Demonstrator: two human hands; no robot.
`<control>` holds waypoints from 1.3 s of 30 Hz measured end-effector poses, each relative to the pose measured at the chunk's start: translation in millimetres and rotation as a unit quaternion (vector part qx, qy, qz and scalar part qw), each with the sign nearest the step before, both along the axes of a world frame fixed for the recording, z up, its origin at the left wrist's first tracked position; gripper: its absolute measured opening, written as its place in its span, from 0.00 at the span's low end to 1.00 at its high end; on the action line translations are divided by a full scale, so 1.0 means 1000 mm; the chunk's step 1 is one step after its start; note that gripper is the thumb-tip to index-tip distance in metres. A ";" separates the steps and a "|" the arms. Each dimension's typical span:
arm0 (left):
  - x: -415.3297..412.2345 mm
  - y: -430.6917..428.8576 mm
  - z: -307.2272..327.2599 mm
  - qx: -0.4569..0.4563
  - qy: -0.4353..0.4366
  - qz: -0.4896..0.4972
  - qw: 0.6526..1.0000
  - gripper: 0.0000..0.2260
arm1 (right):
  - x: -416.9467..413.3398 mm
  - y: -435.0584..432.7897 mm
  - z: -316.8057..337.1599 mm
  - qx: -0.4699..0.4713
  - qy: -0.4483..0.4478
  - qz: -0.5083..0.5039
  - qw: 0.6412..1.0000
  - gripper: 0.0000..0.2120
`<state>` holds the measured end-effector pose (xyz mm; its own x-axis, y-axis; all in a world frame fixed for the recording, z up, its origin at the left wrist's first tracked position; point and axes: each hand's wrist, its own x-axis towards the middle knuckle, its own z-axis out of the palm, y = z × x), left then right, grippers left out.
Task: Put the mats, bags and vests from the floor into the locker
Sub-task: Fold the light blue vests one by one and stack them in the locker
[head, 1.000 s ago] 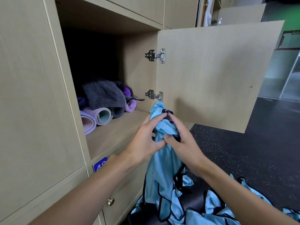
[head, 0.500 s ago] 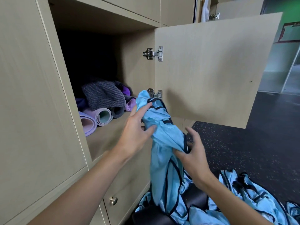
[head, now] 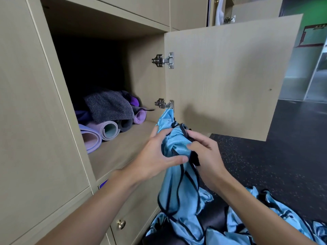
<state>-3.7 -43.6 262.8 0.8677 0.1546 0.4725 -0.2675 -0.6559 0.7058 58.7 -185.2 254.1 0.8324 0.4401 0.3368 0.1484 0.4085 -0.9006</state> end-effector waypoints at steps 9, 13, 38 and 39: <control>0.014 0.005 0.002 -0.099 -0.121 0.126 0.980 0.14 | 0.005 -0.011 -0.031 -0.146 -0.031 -0.018 0.989 0.40; 0.021 0.010 0.005 -0.149 -0.156 0.158 0.964 0.14 | 0.000 -0.012 -0.064 -0.105 0.140 0.094 0.980 0.51; 0.049 0.102 0.009 -0.046 -0.114 0.214 0.969 0.31 | 0.103 0.148 0.033 -0.045 -0.076 -0.027 0.996 0.16; 0.050 0.110 0.009 -0.031 -0.118 0.262 0.958 0.30 | 0.108 0.159 0.042 -0.032 -0.071 -0.016 0.997 0.15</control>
